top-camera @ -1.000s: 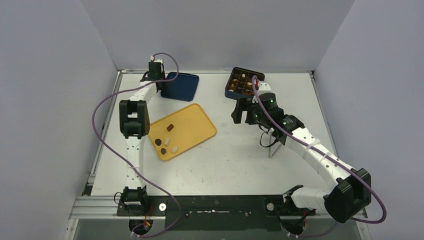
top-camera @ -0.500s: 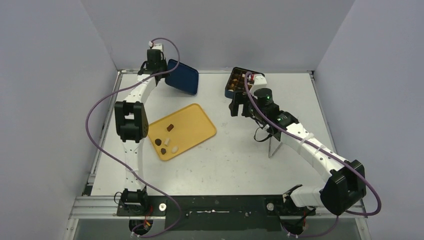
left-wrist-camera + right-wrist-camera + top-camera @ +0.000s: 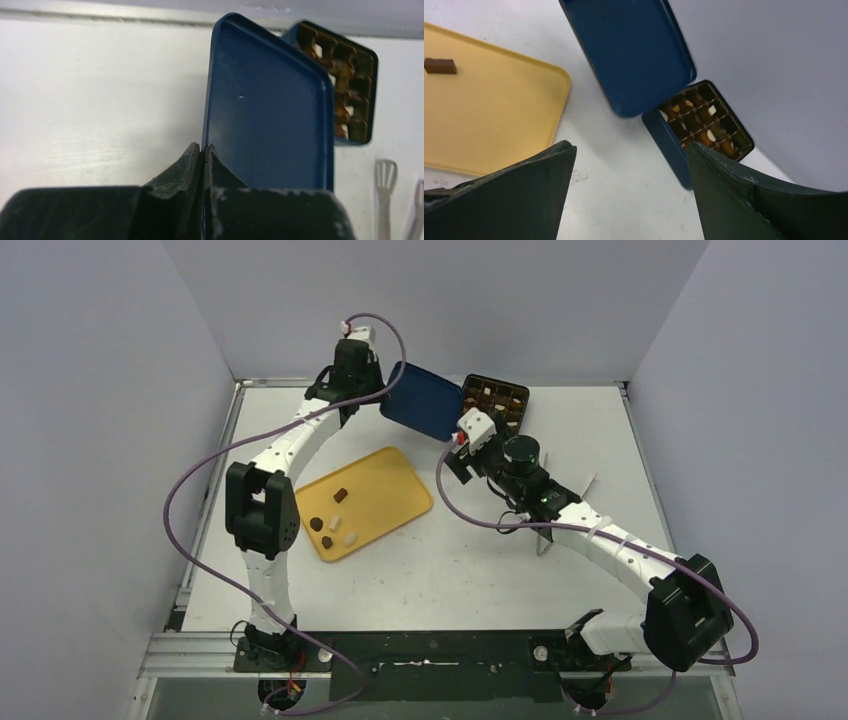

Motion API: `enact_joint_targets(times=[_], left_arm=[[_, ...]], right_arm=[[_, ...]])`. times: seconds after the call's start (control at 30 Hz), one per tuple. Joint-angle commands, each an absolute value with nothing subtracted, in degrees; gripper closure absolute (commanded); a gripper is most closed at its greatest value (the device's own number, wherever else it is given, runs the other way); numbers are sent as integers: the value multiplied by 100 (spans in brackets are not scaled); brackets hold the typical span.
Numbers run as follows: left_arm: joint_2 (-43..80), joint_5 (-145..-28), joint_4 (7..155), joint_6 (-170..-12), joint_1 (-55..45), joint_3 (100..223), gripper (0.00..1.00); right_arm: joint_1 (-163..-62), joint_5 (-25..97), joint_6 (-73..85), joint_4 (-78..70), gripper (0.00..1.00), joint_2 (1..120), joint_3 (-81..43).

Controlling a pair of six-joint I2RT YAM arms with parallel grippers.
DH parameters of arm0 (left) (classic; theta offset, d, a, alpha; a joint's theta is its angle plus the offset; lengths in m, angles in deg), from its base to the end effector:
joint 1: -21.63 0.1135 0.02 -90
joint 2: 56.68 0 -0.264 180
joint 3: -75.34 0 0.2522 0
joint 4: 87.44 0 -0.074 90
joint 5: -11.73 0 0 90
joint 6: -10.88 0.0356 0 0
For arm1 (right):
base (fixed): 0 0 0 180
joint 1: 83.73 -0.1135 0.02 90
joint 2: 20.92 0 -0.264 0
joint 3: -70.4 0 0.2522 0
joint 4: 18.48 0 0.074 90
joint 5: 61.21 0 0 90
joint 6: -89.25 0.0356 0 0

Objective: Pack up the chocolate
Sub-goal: Pick up the box lid from the center of the board.

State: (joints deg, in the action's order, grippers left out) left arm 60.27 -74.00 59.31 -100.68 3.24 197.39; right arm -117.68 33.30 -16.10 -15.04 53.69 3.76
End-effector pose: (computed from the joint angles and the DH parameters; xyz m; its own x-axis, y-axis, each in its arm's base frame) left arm 0.4633 -0.1513 0.3196 -0.5091 -0.2169 -0.8329 0.0701 0.9540 -0.2913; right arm 0.2531 0.1738 0.3114 0.0061 -0.3141 -0.9494 -0.6420 0.7267 -0.2445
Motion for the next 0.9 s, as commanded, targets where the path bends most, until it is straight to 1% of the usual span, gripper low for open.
enact_joint_targets(times=[0.0,0.07,0.2,0.3,0.53,0.63,0.77,0.87], left_arm=[[5231,-7798,6064,-10658,195,19337,100],[4990,-7978,6060,-10832,182,19195,100],[4578,-8057,6036,-10857,129,19029,100],[4386,-8107,5990,-10842,107,18927,100],[4183,-8234,5808,-10880,102,18989,100],[4027,-8227,5897,-10948,24,18749,100],[3856,-8357,6007,-11044,1,18484,100],[3815,-8368,5992,-11076,1,18429,100]], right_arm=[[-11860,3709,-3421,-3409,17,5077,882],[-11863,3884,-3908,-3677,16,5061,1108],[-11892,4528,-4536,-2988,15,4983,1192],[-11955,4700,-4750,-3359,13,4841,1527],[-12235,3889,-5541,-3117,11,5243,1261],[-12353,3470,-5935,-3243,14,5403,1234],[-12473,3313,-6536,-3395,22,5556,1265],[-12527,3109,-6704,-3547,33,5673,1222]])
